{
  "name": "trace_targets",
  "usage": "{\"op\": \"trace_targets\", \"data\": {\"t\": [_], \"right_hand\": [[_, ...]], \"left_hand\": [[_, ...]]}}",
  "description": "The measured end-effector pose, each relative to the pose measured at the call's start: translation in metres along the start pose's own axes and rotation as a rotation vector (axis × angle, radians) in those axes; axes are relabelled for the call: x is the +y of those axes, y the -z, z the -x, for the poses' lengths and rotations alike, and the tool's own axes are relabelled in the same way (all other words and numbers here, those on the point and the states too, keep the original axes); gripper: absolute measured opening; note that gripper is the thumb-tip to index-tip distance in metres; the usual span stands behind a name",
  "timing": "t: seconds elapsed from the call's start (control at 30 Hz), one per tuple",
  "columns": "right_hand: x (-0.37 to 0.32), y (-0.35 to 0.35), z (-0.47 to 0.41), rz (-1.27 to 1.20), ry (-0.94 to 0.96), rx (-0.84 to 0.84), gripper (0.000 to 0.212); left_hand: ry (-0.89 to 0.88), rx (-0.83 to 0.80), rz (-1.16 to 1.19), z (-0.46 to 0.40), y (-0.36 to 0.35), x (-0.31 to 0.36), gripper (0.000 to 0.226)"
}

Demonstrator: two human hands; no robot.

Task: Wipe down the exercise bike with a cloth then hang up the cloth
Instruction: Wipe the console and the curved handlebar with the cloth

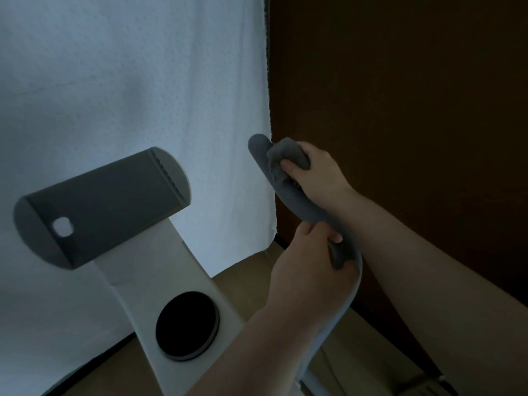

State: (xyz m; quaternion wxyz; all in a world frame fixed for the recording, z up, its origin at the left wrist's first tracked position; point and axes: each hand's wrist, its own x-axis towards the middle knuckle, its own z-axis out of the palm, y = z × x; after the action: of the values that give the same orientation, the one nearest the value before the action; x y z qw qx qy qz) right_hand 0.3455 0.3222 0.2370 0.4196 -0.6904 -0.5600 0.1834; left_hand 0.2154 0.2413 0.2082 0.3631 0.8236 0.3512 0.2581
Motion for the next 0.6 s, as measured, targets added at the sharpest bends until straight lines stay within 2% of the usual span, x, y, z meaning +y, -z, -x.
{"op": "trace_targets", "data": {"t": [0.23, 0.37, 0.5, 0.6], "right_hand": [[0.011, 0.026, 0.023, 0.215, -0.037, -0.13, 0.039], [0.007, 0.012, 0.023, 0.135, -0.026, -0.057, 0.036], [0.02, 0.041, 0.068, 0.182, -0.076, -0.111, 0.039], [0.024, 0.05, 0.094, 0.209, -0.103, -0.071, 0.036]], "left_hand": [[0.009, -0.017, -0.056, -0.002, -0.001, -0.002, 0.03], [0.057, -0.021, -0.112, -0.006, 0.002, -0.005, 0.031], [0.105, -0.059, -0.139, -0.009, 0.009, -0.005, 0.024], [0.142, -0.12, -0.137, -0.012, 0.013, -0.002, 0.021]]}}
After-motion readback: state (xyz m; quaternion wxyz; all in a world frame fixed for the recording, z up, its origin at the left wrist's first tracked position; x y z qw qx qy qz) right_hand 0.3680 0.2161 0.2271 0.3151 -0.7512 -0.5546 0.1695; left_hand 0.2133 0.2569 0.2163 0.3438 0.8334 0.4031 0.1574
